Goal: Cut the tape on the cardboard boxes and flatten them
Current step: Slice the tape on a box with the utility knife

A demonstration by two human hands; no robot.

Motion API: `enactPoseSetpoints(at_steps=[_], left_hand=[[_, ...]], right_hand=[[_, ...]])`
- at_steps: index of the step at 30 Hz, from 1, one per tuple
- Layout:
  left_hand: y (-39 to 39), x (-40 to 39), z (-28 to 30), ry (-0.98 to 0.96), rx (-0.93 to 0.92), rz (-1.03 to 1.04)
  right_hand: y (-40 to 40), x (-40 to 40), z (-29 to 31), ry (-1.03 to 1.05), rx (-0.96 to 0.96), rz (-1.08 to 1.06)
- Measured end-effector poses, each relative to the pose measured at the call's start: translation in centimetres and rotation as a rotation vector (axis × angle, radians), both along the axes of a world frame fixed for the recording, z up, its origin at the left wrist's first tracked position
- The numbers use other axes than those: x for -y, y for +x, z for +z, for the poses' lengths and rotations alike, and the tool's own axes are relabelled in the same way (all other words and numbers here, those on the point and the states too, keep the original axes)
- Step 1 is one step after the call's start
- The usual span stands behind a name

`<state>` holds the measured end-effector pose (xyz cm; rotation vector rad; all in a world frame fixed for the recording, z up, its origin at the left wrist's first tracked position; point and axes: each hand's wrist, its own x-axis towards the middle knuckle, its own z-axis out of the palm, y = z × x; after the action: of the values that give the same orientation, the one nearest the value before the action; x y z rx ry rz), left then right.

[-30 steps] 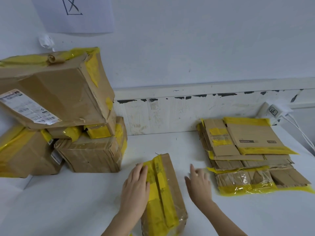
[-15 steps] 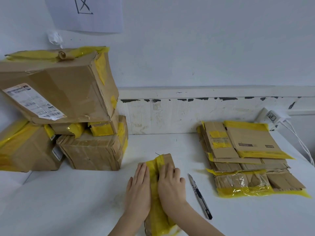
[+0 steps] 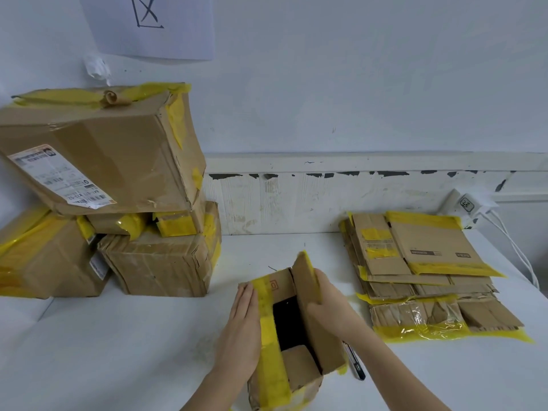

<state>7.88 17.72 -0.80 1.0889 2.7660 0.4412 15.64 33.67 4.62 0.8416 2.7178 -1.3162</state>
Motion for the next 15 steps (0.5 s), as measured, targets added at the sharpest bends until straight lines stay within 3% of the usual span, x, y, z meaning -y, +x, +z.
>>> enactPoseSetpoints(at_steps=[4,10,12,15], left_hand=[[0.2,-0.5,0.9,-0.055,0.024,0.060],[1.8,-4.5,2.8,-0.312,-0.034,0.147],[1.7,-4.7,3.4,-0.258,0.007,0.138],[0.3,-3.0,4.0,0.094,0.184,0.143]], right_hand=[[1.9,-1.2,-1.9,-0.120,-0.054,-0.100],[1.6,-0.8,-2.2,0.058,0.081,-0.109],[1.5,-0.5,-2.4,0.091,0.121,-0.116],[1.5,-0.5,-2.8,0.115,0.121,-0.129]])
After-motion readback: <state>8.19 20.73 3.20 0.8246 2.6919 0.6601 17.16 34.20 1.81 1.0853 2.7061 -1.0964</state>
